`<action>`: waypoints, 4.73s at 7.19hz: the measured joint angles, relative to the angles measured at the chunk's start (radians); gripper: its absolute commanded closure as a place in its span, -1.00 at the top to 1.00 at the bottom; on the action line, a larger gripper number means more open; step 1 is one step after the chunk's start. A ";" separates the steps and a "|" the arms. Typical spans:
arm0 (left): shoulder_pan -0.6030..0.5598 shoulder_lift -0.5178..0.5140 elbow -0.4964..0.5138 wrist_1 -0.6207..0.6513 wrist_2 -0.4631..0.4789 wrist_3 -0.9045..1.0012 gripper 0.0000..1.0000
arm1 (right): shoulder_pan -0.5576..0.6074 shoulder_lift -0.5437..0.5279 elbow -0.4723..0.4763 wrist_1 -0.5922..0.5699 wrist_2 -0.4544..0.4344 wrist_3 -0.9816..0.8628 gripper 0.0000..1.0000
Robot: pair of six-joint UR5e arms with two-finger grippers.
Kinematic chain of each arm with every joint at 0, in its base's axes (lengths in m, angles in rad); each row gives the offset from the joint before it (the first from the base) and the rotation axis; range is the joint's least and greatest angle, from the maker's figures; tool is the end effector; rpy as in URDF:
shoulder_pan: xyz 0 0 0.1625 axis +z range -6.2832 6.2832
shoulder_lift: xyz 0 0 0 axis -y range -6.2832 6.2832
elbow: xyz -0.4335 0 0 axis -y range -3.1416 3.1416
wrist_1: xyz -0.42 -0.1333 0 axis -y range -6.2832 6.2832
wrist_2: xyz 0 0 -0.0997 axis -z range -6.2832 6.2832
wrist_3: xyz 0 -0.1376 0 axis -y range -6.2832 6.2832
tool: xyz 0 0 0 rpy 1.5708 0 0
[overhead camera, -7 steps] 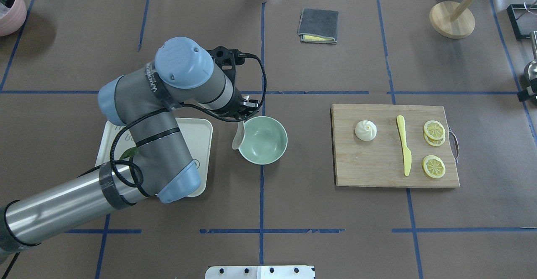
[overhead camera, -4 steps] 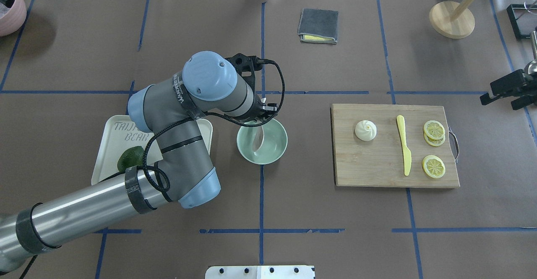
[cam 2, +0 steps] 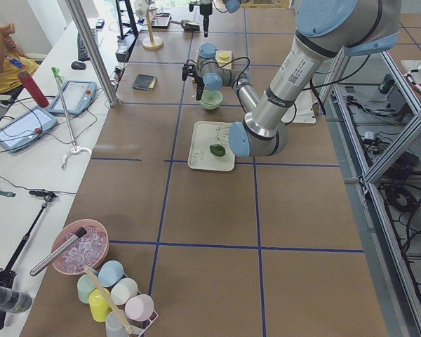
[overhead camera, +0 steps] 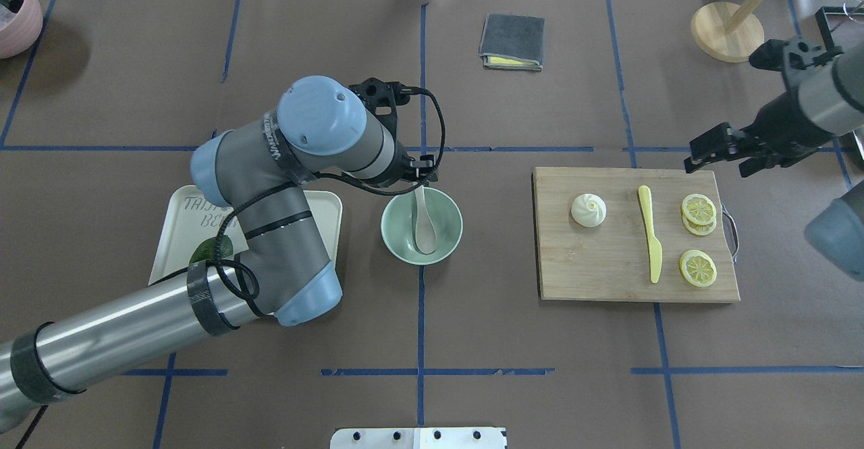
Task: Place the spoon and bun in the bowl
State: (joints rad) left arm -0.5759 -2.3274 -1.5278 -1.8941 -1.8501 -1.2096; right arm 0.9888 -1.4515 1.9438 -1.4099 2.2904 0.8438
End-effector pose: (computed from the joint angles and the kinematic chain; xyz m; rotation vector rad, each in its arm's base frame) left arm 0.6020 -0.5046 0.1843 0.2385 1.0326 -0.0494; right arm -0.2743 -0.4944 0.4160 0.0188 -0.9305 0.0077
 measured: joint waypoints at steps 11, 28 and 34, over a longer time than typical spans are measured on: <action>-0.125 0.219 -0.200 0.026 -0.044 0.193 0.44 | -0.330 0.227 -0.229 0.009 -0.357 0.170 0.98; -0.187 0.301 -0.397 0.053 -0.048 0.185 0.48 | -0.435 0.461 -0.174 0.005 -0.365 0.536 -0.08; -0.202 0.315 -0.405 0.052 -0.047 0.185 0.48 | -0.534 0.555 -0.235 0.039 -0.476 0.674 1.00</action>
State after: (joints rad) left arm -0.7776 -2.0126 -1.9326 -1.8423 -1.8972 -1.0247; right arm 0.4543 -0.8962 1.7084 -1.3712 1.8145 1.5177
